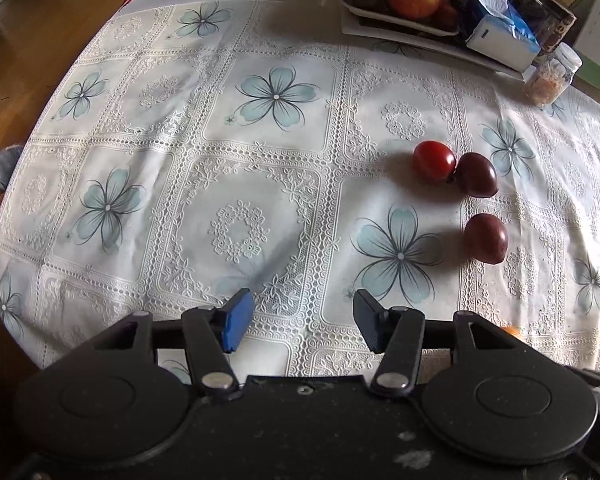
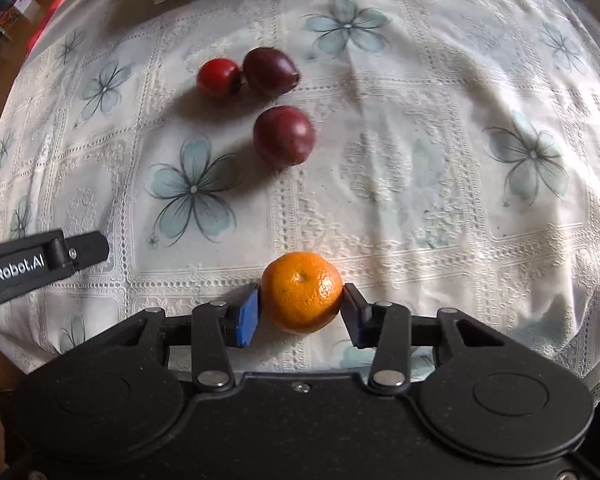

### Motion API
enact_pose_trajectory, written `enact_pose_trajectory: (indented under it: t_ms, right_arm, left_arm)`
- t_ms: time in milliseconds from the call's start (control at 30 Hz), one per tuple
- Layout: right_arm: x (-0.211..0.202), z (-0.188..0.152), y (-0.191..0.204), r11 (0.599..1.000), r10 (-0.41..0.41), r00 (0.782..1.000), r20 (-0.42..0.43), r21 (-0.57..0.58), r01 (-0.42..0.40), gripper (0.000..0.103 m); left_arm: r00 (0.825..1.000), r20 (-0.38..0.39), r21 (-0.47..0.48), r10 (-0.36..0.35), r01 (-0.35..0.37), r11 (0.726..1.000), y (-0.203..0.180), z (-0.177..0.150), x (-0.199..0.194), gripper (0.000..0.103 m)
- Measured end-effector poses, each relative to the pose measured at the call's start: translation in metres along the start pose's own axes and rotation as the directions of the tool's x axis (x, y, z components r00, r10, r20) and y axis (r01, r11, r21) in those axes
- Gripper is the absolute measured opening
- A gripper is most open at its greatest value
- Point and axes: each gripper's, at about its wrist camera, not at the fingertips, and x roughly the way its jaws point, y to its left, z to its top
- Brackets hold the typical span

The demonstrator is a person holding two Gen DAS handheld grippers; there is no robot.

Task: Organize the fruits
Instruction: 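Reach the right gripper to the orange mandarin while the left gripper reaches a dark red plum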

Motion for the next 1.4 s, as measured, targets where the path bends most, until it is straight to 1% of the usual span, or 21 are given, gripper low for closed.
enact_pose_trajectory:
  t_ms: [133,267,333,400,500,633,733,800,833,867,933,1000,1033,1100,1133,1167,1200,1267,1300,1333,1400]
  right_arm:
    - [-0.010,0.007,-0.020,0.999,-0.041,0.998,0.044,0.008,0.041,0.051]
    - [-0.014,0.016,-0.036,0.990,-0.142,0.985,0.099,-0.009,0.144,0.052]
    - [-0.009,0.020,-0.045,0.984,-0.176,0.978,0.110,-0.011,0.178,0.052]
    - [-0.001,0.024,-0.053,0.981,-0.194,0.976,0.096,-0.005,0.195,0.052]
    - [0.012,0.026,-0.064,0.982,-0.190,0.979,0.075,0.029,0.188,0.052]
    - [0.011,0.030,-0.070,0.986,-0.161,0.984,0.077,0.062,0.157,0.052]
    - [0.010,0.029,-0.074,0.988,-0.134,0.988,0.082,0.088,0.127,0.057]
    - [0.011,0.027,-0.069,0.987,-0.148,0.985,0.092,0.070,0.141,0.058]
    - [0.012,0.025,-0.066,0.985,-0.168,0.980,0.104,0.054,0.163,0.055]
    - [0.012,0.024,-0.065,0.982,-0.187,0.976,0.114,0.048,0.182,0.057]
    - [0.013,0.022,-0.070,0.979,-0.198,0.973,0.118,0.075,0.190,0.066]
    - [0.014,0.023,-0.080,0.981,-0.169,0.980,0.109,0.120,0.156,0.072]
    - [0.014,0.024,-0.081,0.983,-0.157,0.982,0.104,0.112,0.146,0.074]
    - [0.016,0.024,-0.077,0.980,-0.186,0.976,0.111,0.090,0.176,0.074]
    - [0.017,0.023,-0.077,0.976,-0.205,0.972,0.112,0.098,0.195,0.082]
    - [0.019,0.023,-0.079,0.971,-0.220,0.969,0.108,0.115,0.208,0.087]
    - [0.021,0.024,-0.083,0.968,-0.225,0.969,0.098,0.136,0.211,0.094]
    - [0.024,0.027,-0.093,0.969,-0.192,0.979,0.073,0.174,0.177,0.098]
    - [0.025,0.029,-0.095,0.974,-0.167,0.984,0.065,0.167,0.154,0.103]
    - [0.026,0.030,-0.094,0.976,-0.169,0.984,0.057,0.149,0.159,0.103]
    - [0.026,0.028,-0.094,0.975,-0.172,0.983,0.065,0.157,0.160,0.103]
  left_arm:
    - [1.000,0.001,0.020,0.013,-0.013,1.000,-0.009,-0.002,0.004,0.057]
    - [1.000,-0.005,0.039,0.015,-0.015,0.999,-0.017,-0.004,0.009,0.057]
    - [1.000,-0.005,0.041,0.010,-0.010,0.999,-0.020,-0.004,0.011,0.057]
    - [1.000,0.002,0.040,-0.003,0.003,0.999,-0.022,-0.003,0.011,0.056]
    - [0.999,0.015,0.031,-0.036,0.036,0.999,-0.025,-0.002,0.010,0.056]
    - [0.994,0.040,0.017,-0.105,0.105,0.994,-0.028,-0.001,0.006,0.056]
    - [0.990,0.054,0.024,-0.132,0.131,0.991,-0.032,-0.002,0.003,0.056]
    - [0.988,0.057,0.028,-0.145,0.144,0.989,-0.034,-0.003,0.003,0.056]
    - [0.986,0.057,0.027,-0.155,0.153,0.988,-0.035,-0.003,0.002,0.056]
    - [0.985,0.056,0.029,-0.165,0.164,0.986,-0.036,-0.003,0.002,0.056]
    - [0.983,0.057,0.043,-0.174,0.172,0.984,-0.039,-0.001,-0.001,0.056]
    - [0.983,0.075,0.066,-0.170,0.165,0.984,-0.044,0.002,-0.006,0.056]
    - [0.982,0.087,0.073,-0.166,0.160,0.984,-0.048,0.004,-0.010,0.056]
    - [0.981,0.099,0.076,-0.169,0.162,0.984,-0.055,0.012,-0.015,0.056]
    - [0.979,0.099,0.076,-0.178,0.171,0.982,-0.060,0.017,-0.017,0.057]
    - [0.977,0.097,0.077,-0.190,0.183,0.980,-0.065,0.021,-0.018,0.057]
    - [0.975,0.093,0.080,-0.203,0.196,0.977,-0.071,0.026,-0.019,0.057]
    - [0.974,0.081,0.081,-0.213,0.207,0.975,-0.084,0.033,-0.018,0.057]
    - [0.974,0.074,0.080,-0.214,0.208,0.975,-0.090,0.036,-0.016,0.057]
    - [0.975,0.067,0.082,-0.214,0.208,0.975,-0.096,0.039,-0.014,0.057]
    - [0.977,0.051,0.090,-0.207,0.201,0.975,-0.109,0.042,-0.008,0.057]
